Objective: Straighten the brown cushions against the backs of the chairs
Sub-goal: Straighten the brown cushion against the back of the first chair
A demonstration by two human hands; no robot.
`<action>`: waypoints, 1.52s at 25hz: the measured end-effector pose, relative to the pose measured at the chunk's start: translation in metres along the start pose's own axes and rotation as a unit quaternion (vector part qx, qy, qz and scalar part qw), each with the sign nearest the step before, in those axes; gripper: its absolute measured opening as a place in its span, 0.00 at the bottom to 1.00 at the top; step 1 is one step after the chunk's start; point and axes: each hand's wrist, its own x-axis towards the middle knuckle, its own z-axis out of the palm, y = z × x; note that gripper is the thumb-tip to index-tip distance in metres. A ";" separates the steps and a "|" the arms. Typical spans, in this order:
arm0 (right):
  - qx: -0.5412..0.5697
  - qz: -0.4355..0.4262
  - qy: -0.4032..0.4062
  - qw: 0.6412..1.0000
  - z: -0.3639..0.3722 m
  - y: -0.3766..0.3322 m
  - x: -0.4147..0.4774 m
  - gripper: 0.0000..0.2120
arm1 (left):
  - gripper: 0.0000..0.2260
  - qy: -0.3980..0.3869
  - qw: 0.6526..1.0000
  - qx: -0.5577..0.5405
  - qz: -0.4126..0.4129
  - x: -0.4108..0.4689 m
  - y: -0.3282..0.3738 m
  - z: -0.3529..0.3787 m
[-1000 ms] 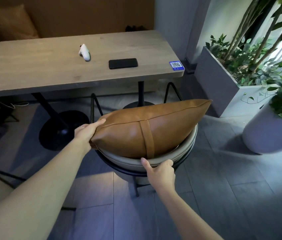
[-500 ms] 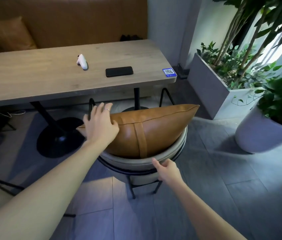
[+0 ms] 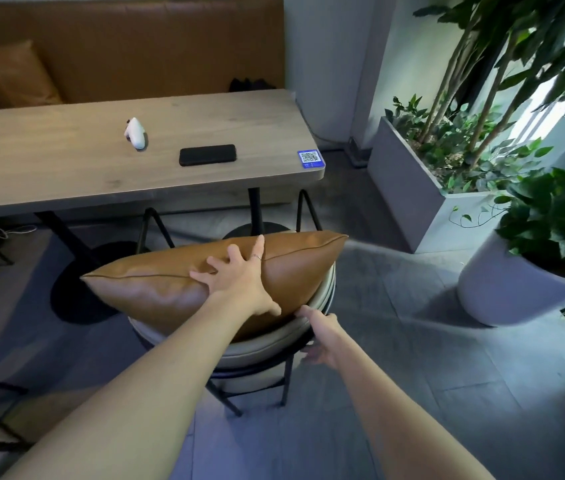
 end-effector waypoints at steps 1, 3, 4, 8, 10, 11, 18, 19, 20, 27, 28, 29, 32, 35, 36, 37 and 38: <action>0.019 -0.011 0.000 1.000 0.001 0.002 0.004 0.43 | 0.61 0.007 1.000 0.005 -0.005 0.001 0.004 0.001; 0.048 -0.030 -0.001 0.998 0.001 0.006 0.005 0.43 | 0.58 0.019 1.000 0.012 -0.011 0.000 0.010 0.003; 0.058 -0.039 -0.003 0.998 0.000 0.010 0.006 0.41 | 0.58 0.020 1.000 0.012 -0.015 -0.002 0.011 0.004; 0.083 -0.052 0.008 0.995 -0.008 0.024 -0.002 0.41 | 0.56 0.028 1.000 0.004 -0.013 -0.014 0.016 0.010; 0.080 -0.063 0.013 0.995 -0.016 0.032 -0.008 0.40 | 0.55 0.040 0.999 -0.002 0.000 -0.022 0.022 0.017; 0.080 -0.066 0.013 0.995 -0.020 0.036 -0.009 0.37 | 0.55 0.047 0.999 -0.003 0.002 -0.025 0.024 0.021; 0.112 -0.059 -0.010 0.992 -0.031 0.037 0.003 0.31 | 0.52 0.064 0.998 -0.009 -0.002 -0.013 0.028 0.032; 0.114 -0.056 -0.007 0.992 -0.030 0.036 0.005 0.32 | 0.51 0.067 0.998 -0.010 0.000 -0.008 0.030 0.032; 0.117 -0.057 -0.005 0.991 -0.030 0.035 0.008 0.33 | 0.50 0.069 0.998 -0.010 -0.001 -0.004 0.033 0.031; 0.137 -0.078 0.006 0.987 -0.018 -0.009 0.033 0.48 | 0.48 0.078 0.997 -0.009 -0.006 0.035 0.039 0.018; 0.137 -0.073 0.004 0.988 -0.016 -0.014 0.036 0.51 | 0.48 0.079 0.997 -0.008 -0.006 0.041 0.039 0.016; 0.137 -0.067 0.002 0.988 -0.015 -0.016 0.038 0.52 | 0.48 0.081 0.997 -0.009 -0.006 0.046 0.038 0.015; 0.128 -0.066 -0.001 0.990 -0.017 -0.013 0.041 0.48 | 0.49 0.089 0.996 -0.004 -0.011 0.047 0.039 0.016; 0.107 -0.076 -0.012 0.991 -0.020 -0.009 0.039 0.53 | 0.50 0.096 0.995 0.007 -0.018 0.044 0.040 0.019; 0.096 -0.086 -0.014 0.992 -0.021 -0.009 0.039 0.54 | 0.50 0.097 0.995 0.007 -0.019 0.044 0.041 0.020; 0.082 -0.096 -0.016 0.992 -0.023 -0.009 0.038 0.54 | 0.50 0.097 0.995 0.007 -0.020 0.043 0.041 0.020; 0.066 -0.103 -0.018 0.992 -0.025 -0.010 0.039 0.55 | 0.50 0.097 0.995 0.007 -0.021 0.043 0.041 0.020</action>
